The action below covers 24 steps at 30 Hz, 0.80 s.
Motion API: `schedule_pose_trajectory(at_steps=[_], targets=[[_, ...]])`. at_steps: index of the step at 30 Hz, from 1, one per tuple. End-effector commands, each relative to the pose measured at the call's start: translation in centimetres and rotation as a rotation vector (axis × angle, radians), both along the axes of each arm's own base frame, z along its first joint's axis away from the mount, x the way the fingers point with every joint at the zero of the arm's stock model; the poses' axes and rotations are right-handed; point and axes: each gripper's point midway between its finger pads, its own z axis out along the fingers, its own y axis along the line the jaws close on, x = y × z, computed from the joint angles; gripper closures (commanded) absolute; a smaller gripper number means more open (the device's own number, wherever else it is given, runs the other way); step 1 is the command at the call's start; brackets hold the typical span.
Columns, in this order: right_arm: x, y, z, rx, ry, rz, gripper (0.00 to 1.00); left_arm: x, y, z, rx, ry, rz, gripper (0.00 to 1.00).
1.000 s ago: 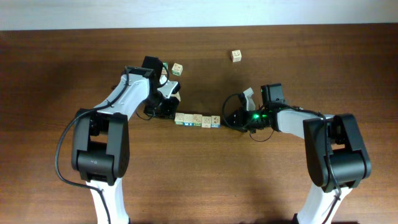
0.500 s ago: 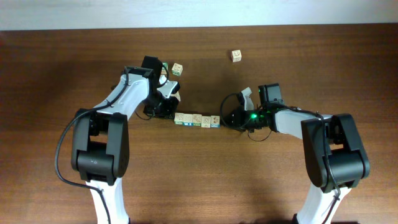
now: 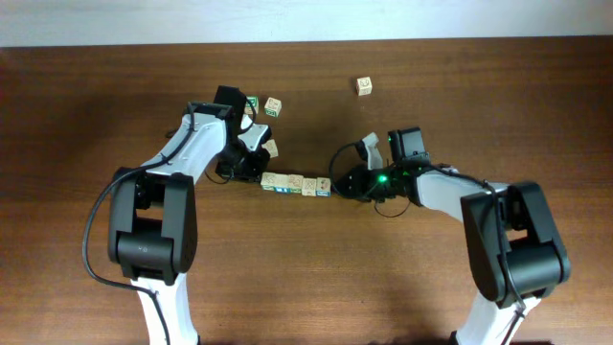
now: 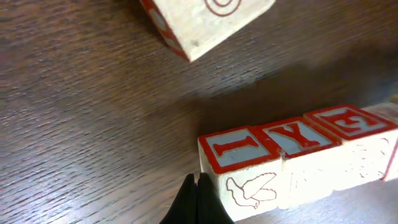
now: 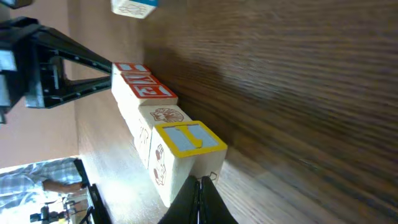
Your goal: Rotate 5 blocks
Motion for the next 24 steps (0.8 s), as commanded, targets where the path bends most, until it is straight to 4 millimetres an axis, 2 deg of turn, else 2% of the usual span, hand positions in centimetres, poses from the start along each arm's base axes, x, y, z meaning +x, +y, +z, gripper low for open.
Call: schedule_pose_trajectory(at_steps=[1, 12, 24], targets=[[-0.3, 3.0, 2.8, 0.043, -0.060, 0.077, 0.96, -0.5, -1.9, -0.1, -0.075, 0.031, -0.008, 1.00], [0.2, 6.6, 5.5, -0.016, -0.083, 0.137, 0.96, -0.5, -2.1, 0.0, -0.088, 0.033, -0.009, 1.00], [0.3, 8.8, 7.3, -0.097, -0.120, 0.170, 0.96, -0.5, -2.1, 0.0, -0.088, 0.033, -0.009, 1.00]])
